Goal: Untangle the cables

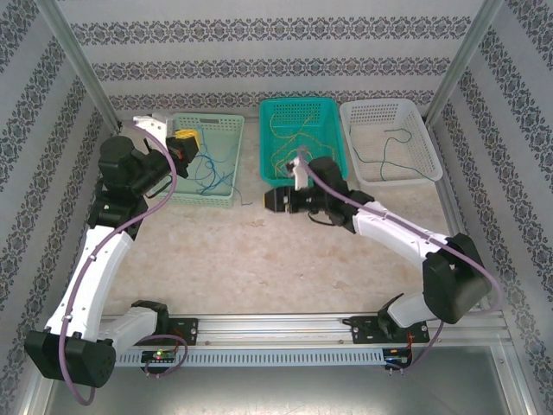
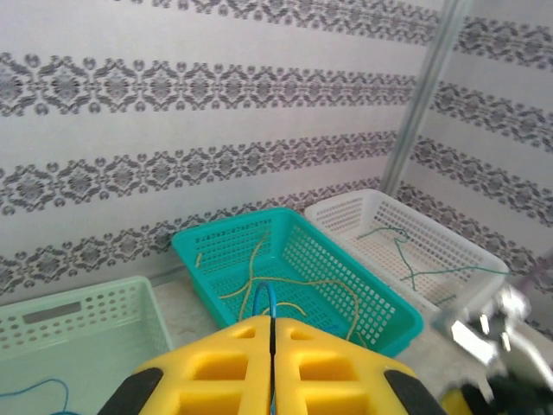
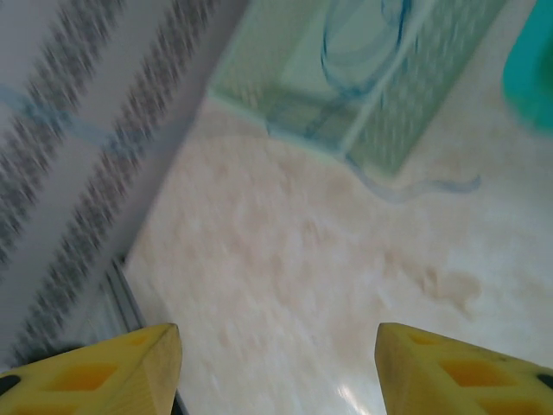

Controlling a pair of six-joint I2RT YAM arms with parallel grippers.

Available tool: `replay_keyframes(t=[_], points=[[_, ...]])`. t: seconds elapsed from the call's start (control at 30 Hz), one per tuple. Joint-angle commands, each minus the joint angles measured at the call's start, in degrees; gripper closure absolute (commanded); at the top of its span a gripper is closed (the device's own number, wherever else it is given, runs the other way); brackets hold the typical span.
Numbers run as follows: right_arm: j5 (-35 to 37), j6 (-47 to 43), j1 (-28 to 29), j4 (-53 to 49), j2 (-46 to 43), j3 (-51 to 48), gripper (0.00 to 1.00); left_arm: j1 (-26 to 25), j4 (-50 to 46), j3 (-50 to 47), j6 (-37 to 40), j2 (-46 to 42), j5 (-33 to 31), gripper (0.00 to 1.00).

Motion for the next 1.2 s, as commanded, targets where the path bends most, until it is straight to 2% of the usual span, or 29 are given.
replay_keyframes(t=[0.0, 0.13, 0.37, 0.43, 0.57, 0.73, 1.17], points=[[-2.65, 7.5, -2.68, 5.4, -1.42, 4.56, 0.4, -0.48, 2.48, -0.76, 1.91, -1.23, 4.45, 0.92], [0.48, -1.32, -1.95, -0.09, -0.88, 11.48, 0.4, -0.66, 1.86, -0.88, 0.59, -1.59, 5.43, 0.92], [-4.04, -2.05, 1.7, 0.35, 4.16, 18.16, 0.4, -1.64, 2.2, -0.81, -0.07, -1.39, 6.14, 0.92], [-4.54, -4.91, 3.07, -1.06, 5.48, 20.28, 0.39, -1.8, 0.5, 0.75, 0.04, -0.09, 8.06, 0.92], [0.94, -9.4, 3.72, 0.01, 5.44, 21.57, 0.41, -2.05, -2.8, 3.69, -0.72, 2.24, 13.04, 0.92], [-2.04, -12.09, 4.67, -0.83, 6.93, 26.73, 0.42, -2.24, -3.5, 4.05, -2.27, 3.5, 15.63, 0.92], [-3.9, -13.64, 5.83, -0.89, 11.32, 30.67, 0.44, -3.67, -5.61, 5.28, -2.83, 6.29, 18.51, 0.92]])
